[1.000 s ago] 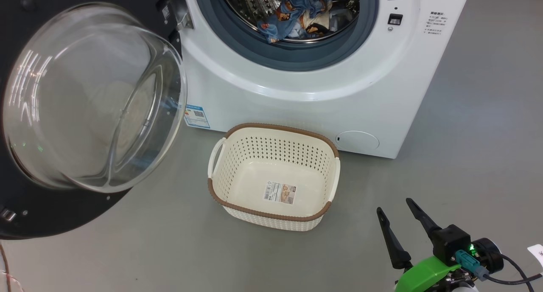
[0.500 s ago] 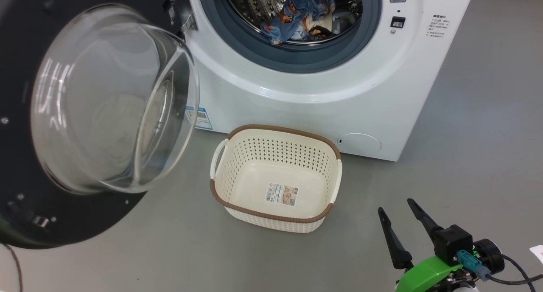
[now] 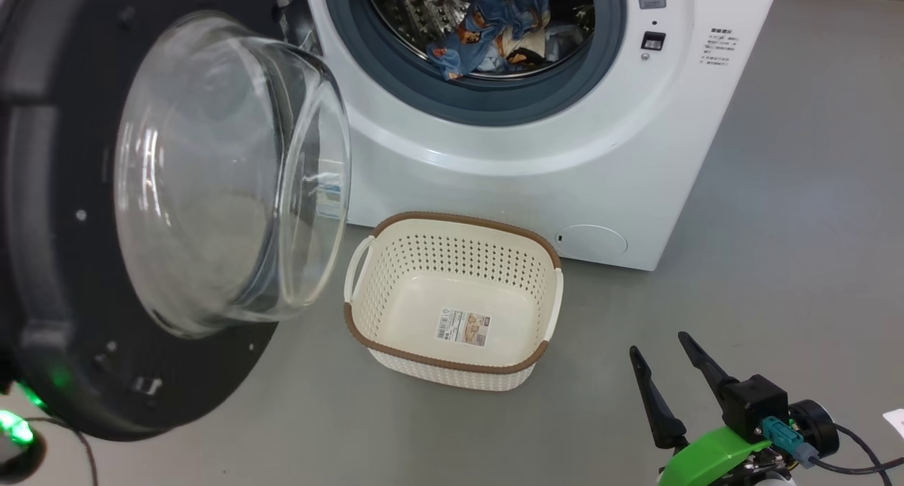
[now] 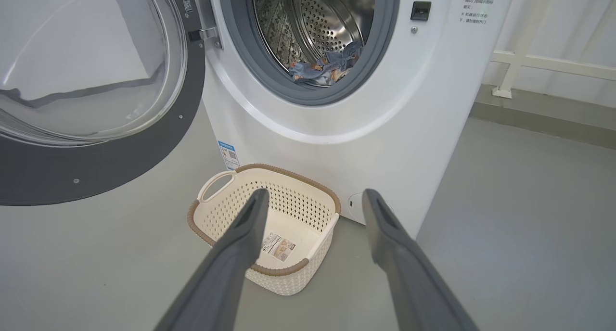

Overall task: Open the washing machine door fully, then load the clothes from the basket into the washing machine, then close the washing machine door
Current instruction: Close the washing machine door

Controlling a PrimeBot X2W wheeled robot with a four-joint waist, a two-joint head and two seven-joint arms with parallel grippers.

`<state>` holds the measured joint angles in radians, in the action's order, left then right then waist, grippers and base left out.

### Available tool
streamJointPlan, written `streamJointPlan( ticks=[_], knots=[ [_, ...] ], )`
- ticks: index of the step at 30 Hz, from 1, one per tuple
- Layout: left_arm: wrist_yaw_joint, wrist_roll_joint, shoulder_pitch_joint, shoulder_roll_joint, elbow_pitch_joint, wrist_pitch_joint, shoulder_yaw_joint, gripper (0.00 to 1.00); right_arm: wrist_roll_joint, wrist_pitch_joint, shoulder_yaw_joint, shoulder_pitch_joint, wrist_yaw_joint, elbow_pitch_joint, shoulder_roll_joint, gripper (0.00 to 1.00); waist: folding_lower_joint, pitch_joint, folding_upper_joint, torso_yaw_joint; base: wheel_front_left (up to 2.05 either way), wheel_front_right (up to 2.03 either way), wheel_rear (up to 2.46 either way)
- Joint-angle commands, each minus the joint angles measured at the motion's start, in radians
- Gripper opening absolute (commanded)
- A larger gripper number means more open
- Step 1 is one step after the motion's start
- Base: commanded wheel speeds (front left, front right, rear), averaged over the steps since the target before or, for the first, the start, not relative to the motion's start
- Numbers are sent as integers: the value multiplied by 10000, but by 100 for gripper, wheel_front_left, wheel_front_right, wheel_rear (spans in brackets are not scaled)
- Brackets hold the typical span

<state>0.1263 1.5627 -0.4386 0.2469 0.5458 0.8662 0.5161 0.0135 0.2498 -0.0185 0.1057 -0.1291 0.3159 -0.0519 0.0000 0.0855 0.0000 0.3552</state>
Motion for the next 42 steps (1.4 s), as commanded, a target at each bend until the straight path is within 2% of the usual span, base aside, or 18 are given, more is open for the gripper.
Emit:
streamJointPlan(
  ticks=[1, 12, 18, 26, 35, 42],
  knots=[
    [-30, 146, 189, 147, -634, 441, -19, 0, 263, 120, -231, 198, -16, -202, 17, 100, 0, -4, 0, -61, 0, 0, 0],
    [-37, 453, 1690, -1305, -3070, 696, -263, 0, 530, 120, -295, 224, -16, -94, 17, 100, 0, 60, 0, -526, 0, 0, 0],
    [-29, 502, 2174, -1766, -3876, 544, -716, 0, 581, 120, -297, 276, -16, -127, 17, 100, 0, 95, 0, -902, 0, 0, 0],
    [-13, 694, 2422, -1936, -4365, 143, -1484, 0, 583, 120, -312, 386, -16, -191, 17, 100, 0, 182, 0, -1486, 0, 0, 0],
    [-15, 1088, 2509, -1962, -4841, -153, -2453, 0, 700, 120, -317, 405, -16, -249, 17, 100, 0, 255, 0, -2421, 0, 0, 0],
    [-12, 1201, 2400, -1965, -4895, -793, -3047, 0, 810, 120, -340, 431, -16, -302, 17, 100, 0, 283, 0, -3268, 0, 0, 0]
  ],
)
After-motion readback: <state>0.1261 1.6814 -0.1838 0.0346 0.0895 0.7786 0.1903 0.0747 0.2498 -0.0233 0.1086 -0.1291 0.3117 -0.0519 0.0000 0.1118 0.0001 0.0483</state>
